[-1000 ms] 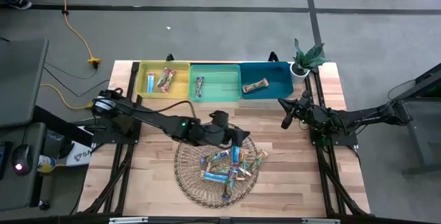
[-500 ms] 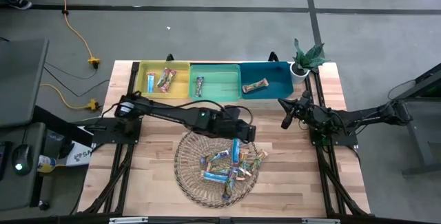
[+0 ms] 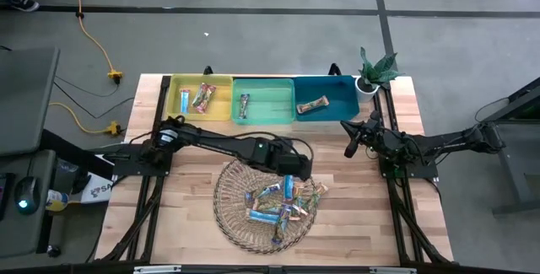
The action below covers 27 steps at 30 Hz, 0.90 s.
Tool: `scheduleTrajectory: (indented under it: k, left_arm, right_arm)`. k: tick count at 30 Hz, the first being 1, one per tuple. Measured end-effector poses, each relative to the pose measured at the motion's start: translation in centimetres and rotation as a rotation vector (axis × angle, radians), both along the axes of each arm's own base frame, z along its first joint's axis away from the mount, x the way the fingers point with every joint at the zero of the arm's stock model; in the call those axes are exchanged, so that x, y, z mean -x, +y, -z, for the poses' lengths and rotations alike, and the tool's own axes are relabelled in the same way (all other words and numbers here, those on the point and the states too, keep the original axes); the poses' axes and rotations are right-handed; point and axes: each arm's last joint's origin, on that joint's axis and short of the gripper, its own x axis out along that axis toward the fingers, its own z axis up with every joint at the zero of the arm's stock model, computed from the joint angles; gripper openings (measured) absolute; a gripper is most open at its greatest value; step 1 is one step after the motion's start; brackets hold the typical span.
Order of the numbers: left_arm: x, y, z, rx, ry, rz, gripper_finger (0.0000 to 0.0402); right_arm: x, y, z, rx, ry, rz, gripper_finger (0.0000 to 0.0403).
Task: Pick and place Granola Bars by type
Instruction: Put the red granola bar into the yellow bin
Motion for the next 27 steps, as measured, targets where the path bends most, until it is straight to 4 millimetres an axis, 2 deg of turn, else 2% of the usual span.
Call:
scheduleTrajectory:
  k: [6, 7, 9, 11, 14, 15, 23, 27]
  left_arm:
    - [-1.4, -0.2, 3.3, 0.061, 0.063, 0.02, 0.0243]
    - [-2.0, -0.3, 3.6, 0.071, 0.03, 0.021, 0.0243]
    - [-1.6, -0.2, 4.1, 0.068, 0.088, 0.022, 0.0243]
    - [-2.3, -0.4, 4.4, 0.086, 0.043, 0.024, 0.0243]
    - [-2.0, -0.1, 5.5, 0.08, 0.119, 0.025, 0.0243]
    - [-2.6, -0.1, 6.0, 0.089, 0.099, 0.029, 0.0243]
    - [-3.1, 0.6, 7.5, 0.116, 0.137, 0.051, 0.0243]
    - [-3.1, 0.8, 7.4, 0.102, 0.136, 0.043, 0.0243]
  right_arm:
    - [0.0, 0.0, 0.0, 0.0, 0.003, 0.002, 0.0]
    - [0.0, 0.0, 0.0, 0.0, -0.001, 0.002, 0.0]
    - [0.0, 0.0, 0.0, -0.001, -0.002, -0.003, 0.0]
    - [0.0, 0.0, 0.0, -0.001, 0.002, -0.007, 0.0]
    - [-0.1, 0.1, 0.0, -0.004, 0.004, -0.023, 0.0]
    - [-0.1, 0.1, 0.1, -0.004, 0.007, -0.027, 0.0]
    - [-0.2, 0.1, 0.2, -0.008, 0.017, -0.056, 0.0]
    - [-0.2, 0.1, 0.2, -0.008, 0.019, -0.056, 0.0]
